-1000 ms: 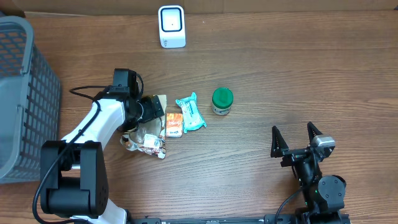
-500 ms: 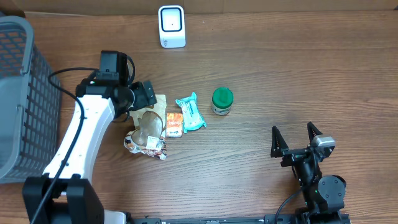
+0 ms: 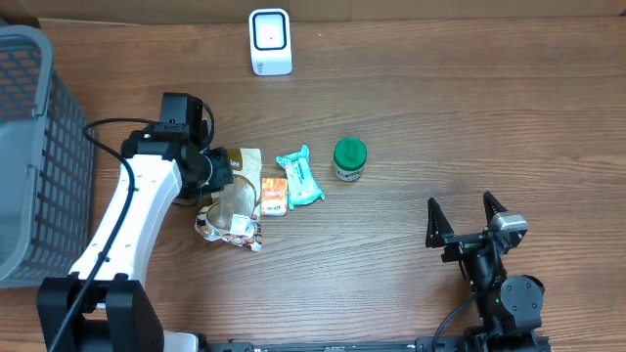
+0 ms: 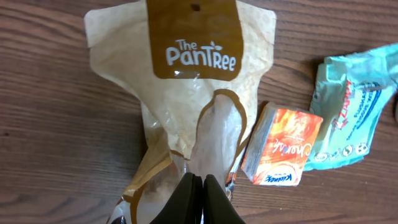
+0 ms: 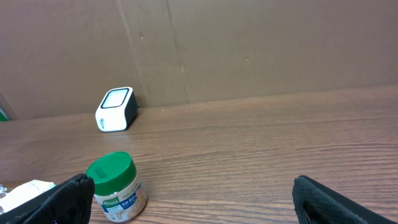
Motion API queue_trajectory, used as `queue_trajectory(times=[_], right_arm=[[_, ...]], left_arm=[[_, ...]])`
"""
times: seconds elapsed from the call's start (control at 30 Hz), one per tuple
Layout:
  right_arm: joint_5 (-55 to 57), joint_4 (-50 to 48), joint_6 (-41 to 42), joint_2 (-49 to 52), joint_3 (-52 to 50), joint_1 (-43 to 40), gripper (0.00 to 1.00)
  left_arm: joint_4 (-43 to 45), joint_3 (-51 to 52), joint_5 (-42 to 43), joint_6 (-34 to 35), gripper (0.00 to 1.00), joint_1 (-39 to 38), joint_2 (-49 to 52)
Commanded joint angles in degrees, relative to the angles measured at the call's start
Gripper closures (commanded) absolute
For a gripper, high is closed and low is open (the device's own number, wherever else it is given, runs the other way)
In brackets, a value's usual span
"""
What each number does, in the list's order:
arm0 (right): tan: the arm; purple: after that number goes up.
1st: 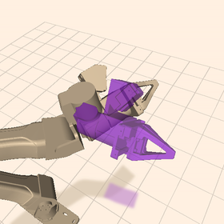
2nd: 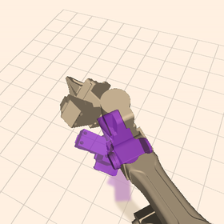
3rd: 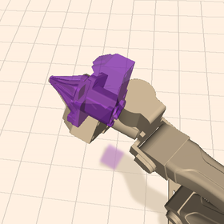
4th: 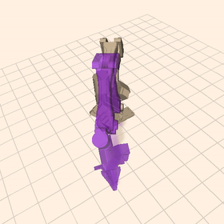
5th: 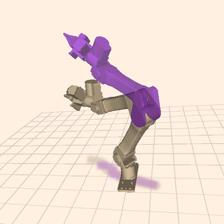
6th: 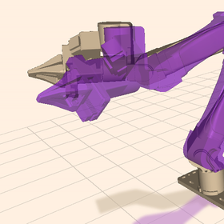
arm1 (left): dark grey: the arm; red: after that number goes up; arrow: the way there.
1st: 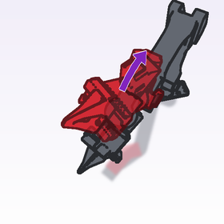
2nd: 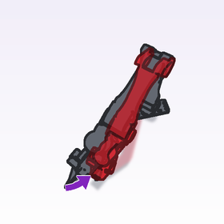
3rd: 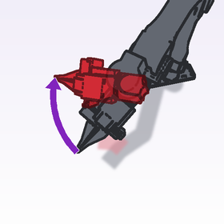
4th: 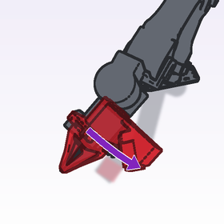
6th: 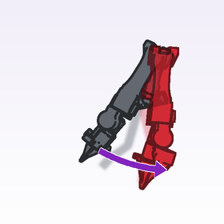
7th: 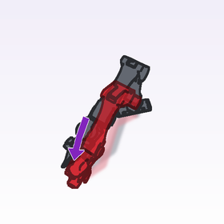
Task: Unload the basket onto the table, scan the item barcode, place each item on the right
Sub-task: 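Lower the Pantree bag beside the orange box on the table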
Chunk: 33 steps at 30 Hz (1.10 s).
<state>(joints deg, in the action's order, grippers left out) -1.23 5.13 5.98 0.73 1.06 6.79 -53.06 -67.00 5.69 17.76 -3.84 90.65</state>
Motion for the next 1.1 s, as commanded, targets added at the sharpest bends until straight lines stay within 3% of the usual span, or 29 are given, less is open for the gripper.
queue_trajectory(times=[0.0,0.27,0.7,0.83,1.07], right_arm=[[0.1,-0.3,0.0,-0.5,-0.6,-0.1,0.00],[0.1,-0.3,0.0,-0.5,-0.6,-0.1,0.00],[0.1,-0.3,0.0,-0.5,-0.6,-0.1,0.00],[0.1,-0.3,0.0,-0.5,-0.6,-0.1,0.00],[0.1,-0.3,0.0,-0.5,-0.6,-0.1,0.00]], left_arm=[[0.6,1.9,1.4,-4.5,0.96,-0.4,0.1],[3.6,4.0,8.4,-11.6,0.96,-0.4,0.1],[4.4,4.6,9.1,-15.3,0.96,-0.4,0.2],[7.7,7.8,7.3,-15.2,0.96,-0.4,1.4],[11.3,13.1,-7.4,-7.0,0.96,-0.4,8.9]])
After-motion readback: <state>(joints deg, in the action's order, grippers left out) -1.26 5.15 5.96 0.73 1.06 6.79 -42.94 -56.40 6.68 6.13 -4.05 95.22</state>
